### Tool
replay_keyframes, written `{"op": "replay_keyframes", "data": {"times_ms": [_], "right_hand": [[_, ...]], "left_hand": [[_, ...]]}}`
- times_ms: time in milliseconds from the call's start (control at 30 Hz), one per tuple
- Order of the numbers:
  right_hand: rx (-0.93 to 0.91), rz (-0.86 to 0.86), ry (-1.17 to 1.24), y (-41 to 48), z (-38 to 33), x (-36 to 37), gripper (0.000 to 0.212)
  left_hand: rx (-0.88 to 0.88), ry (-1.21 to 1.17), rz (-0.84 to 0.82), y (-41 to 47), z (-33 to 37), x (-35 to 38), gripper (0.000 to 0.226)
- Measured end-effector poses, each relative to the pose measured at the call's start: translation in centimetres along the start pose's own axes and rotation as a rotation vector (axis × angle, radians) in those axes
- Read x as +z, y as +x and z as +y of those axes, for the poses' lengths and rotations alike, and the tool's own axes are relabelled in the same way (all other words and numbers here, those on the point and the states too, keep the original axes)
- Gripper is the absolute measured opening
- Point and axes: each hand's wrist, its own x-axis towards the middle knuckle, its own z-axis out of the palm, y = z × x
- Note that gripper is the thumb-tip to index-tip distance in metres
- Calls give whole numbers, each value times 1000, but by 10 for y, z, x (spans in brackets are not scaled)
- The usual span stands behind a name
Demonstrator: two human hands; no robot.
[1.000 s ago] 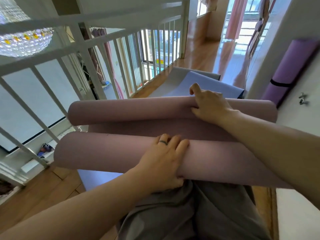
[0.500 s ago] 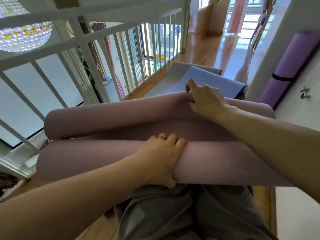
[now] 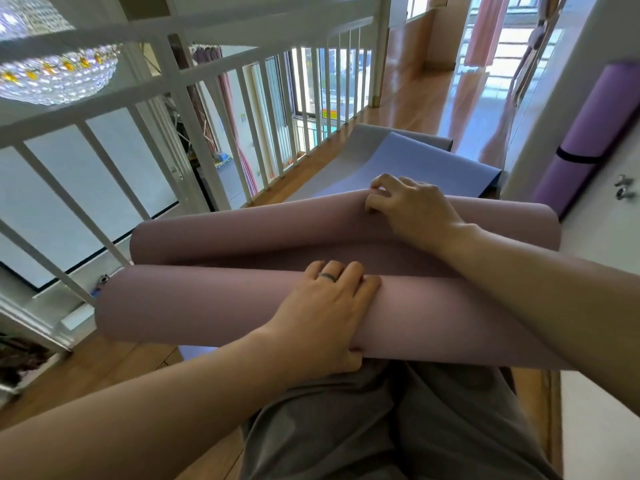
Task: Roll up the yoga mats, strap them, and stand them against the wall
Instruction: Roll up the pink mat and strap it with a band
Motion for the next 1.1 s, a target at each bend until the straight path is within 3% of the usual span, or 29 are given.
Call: {"op": "replay_keyframes", "data": {"times_ms": [67, 200, 267, 400, 500, 600, 800, 967, 1100], "right_hand": [[-29, -24, -42, -3, -2, -1, 20], [-8, -213, -184, -8, -3, 1, 68], [-7, -210, -225, -8, -6, 2, 65], [-23, -65, -195, 7, 2, -13, 30], [23, -109, -181, 24, 16, -42, 41], [10, -304, -232, 22, 10, -54, 62], [38, -559, -250, -13, -9, -14, 93], [32, -515, -324, -13, -11, -2, 81], [76, -503, -306, -15, -9, -1, 84]], "left_hand": [[9, 0, 9, -2, 0, 1, 83], [0, 55, -8, -2, 3, 8, 93], [-20, 69, -62, 1, 2, 12, 101], [13, 22, -28, 10, -14, 6, 103], [56, 28, 17, 12, -25, -13, 102], [92, -16, -57, 9, -29, -23, 101], [172, -112, -136, -2, -13, -4, 102], [168, -119, -144, 3, -16, -7, 99], [162, -121, -172, 4, -16, -8, 99]]}}
